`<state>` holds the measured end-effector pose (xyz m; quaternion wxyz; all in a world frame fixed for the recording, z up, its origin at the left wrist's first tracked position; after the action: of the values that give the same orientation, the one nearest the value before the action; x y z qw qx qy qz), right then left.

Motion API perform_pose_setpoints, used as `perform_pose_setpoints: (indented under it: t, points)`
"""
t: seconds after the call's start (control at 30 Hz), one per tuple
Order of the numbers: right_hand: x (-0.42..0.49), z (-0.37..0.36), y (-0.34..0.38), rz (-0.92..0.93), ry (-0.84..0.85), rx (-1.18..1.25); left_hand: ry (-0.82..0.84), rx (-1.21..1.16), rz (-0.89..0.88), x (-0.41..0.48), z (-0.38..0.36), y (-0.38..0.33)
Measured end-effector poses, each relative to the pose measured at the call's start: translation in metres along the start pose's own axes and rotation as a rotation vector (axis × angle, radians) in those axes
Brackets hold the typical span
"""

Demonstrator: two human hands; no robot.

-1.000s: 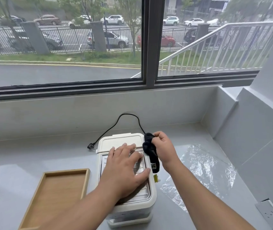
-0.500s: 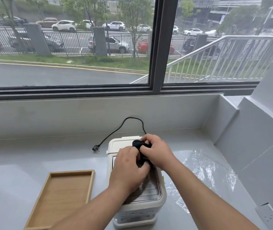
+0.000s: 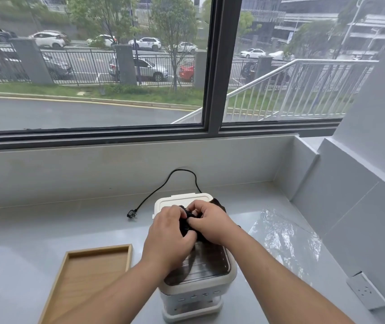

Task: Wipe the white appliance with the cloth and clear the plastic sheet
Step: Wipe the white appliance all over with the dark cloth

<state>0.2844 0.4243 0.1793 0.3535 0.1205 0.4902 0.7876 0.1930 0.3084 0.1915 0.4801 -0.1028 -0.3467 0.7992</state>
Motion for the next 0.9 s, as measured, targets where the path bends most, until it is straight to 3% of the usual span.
perform_pose_setpoints:
  t: [0.57, 0.77, 0.9]
  points:
    - [-0.043, -0.039, 0.009, -0.063, -0.051, 0.083, 0.167, 0.033, -0.126, -0.025, 0.026, 0.019]
    - [-0.056, -0.038, 0.028, -0.032, -0.160, 0.031, 0.051, 0.261, -0.252, -0.025, 0.041, 0.008]
    - [-0.069, -0.018, 0.037, 0.031, -0.254, -0.104, 0.017, 0.258, -0.316, -0.015, 0.050, 0.001]
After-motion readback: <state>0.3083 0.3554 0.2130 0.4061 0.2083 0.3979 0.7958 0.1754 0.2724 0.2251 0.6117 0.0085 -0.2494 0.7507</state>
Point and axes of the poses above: each hand's wrist, its own x-axis towards the middle knuckle, its own z-axis out of the back of the hand, y = z × x, the point moved 7 cm from there along x, towards the middle knuckle, and after that the axes turned 2 degrees about x, right-handed, at the moved point
